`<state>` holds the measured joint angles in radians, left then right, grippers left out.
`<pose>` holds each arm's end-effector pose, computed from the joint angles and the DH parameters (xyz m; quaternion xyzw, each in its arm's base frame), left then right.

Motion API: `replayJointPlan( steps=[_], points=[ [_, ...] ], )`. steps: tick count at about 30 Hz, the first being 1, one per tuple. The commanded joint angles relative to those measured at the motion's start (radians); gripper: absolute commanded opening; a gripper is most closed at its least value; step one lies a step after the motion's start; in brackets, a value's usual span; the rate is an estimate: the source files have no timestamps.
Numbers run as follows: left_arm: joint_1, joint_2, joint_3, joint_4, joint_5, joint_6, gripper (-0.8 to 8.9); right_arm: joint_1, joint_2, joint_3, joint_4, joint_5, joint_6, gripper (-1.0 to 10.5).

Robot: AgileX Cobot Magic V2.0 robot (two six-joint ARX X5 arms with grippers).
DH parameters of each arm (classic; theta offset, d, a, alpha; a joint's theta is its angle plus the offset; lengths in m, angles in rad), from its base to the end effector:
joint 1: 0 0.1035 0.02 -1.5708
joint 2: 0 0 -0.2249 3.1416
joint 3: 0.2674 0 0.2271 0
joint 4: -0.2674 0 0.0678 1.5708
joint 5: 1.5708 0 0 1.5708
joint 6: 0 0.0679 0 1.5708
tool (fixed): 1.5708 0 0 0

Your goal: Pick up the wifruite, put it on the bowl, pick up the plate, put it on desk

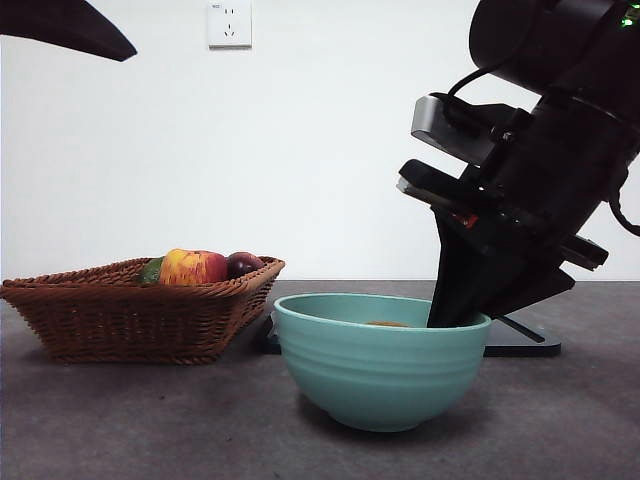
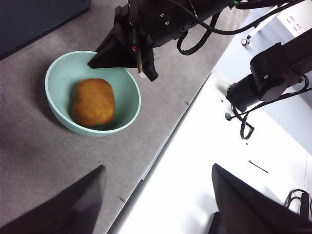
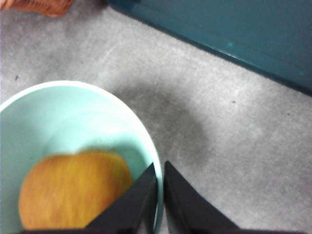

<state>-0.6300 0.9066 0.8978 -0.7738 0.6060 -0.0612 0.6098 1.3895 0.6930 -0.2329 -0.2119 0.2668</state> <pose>0.1296 -0.1423 0.2515 -0.0185 0.3976 -0.5237 0.7532 0.2101 0.1642 0.1227 0.0212 0.4829 0.2954 0.8241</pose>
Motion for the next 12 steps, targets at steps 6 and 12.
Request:
replayJointPlan(
  steps=[6,12],
  points=[
    [-0.007,0.005,0.005,0.011,0.004,0.021,3.43,0.006,-0.046,0.046,-0.026,0.005,0.017,0.1],
    [-0.007,0.005,0.005,0.011,0.004,0.021,3.43,-0.034,-0.042,0.146,-0.085,0.015,-0.019,0.1]
  ],
)
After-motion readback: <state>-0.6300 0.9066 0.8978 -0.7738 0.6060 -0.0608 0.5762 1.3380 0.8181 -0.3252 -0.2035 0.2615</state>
